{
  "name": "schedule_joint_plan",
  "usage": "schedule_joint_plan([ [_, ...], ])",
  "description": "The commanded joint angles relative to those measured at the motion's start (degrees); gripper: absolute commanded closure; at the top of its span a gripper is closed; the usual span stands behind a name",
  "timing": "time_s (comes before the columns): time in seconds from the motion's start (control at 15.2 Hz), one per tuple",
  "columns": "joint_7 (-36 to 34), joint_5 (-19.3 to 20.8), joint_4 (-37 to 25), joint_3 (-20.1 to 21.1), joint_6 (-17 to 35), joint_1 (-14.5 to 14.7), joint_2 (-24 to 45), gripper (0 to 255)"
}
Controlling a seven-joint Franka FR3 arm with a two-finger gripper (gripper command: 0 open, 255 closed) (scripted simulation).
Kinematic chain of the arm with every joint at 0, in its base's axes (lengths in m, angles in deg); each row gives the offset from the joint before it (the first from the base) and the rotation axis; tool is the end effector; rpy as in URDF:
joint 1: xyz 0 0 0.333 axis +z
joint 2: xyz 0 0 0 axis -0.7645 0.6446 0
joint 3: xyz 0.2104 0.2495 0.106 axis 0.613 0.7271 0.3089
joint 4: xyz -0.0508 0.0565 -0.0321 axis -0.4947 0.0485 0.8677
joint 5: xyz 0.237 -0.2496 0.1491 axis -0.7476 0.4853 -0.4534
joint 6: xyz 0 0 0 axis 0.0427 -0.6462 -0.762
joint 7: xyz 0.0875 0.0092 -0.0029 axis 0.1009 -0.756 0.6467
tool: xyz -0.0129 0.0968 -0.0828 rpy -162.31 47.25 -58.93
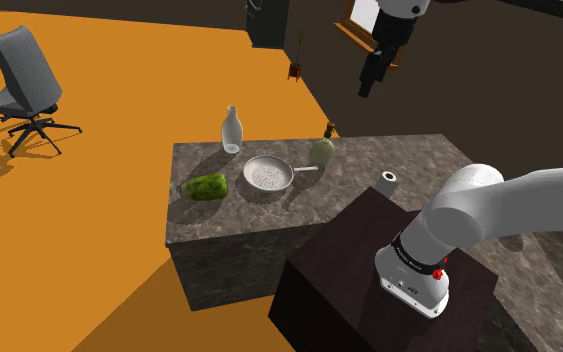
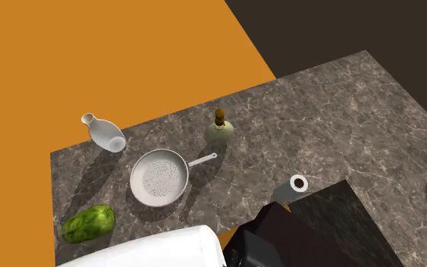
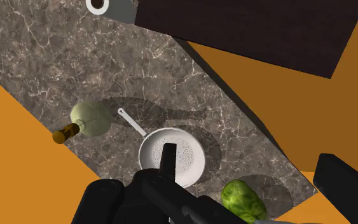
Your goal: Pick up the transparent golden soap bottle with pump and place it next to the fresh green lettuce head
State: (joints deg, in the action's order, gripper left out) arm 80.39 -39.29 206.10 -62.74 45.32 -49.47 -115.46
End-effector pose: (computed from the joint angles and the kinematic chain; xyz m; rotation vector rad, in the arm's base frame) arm 0.2751 0.0114 0.6156 2.9998 0.2882 0.0183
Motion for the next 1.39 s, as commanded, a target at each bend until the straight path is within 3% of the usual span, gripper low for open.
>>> schedule_joint_plan([
  [0.0,0.0,0.0,0.0,0.0,0.0,0.0,0.0,0],
  [0.66,7.18,3.27,4.33,-9.29,15.43,-3.14,10.53,0],
  [1.32,15.46,2.15,1.29,-17.92,29.48,-5.2,27.48,0],
])
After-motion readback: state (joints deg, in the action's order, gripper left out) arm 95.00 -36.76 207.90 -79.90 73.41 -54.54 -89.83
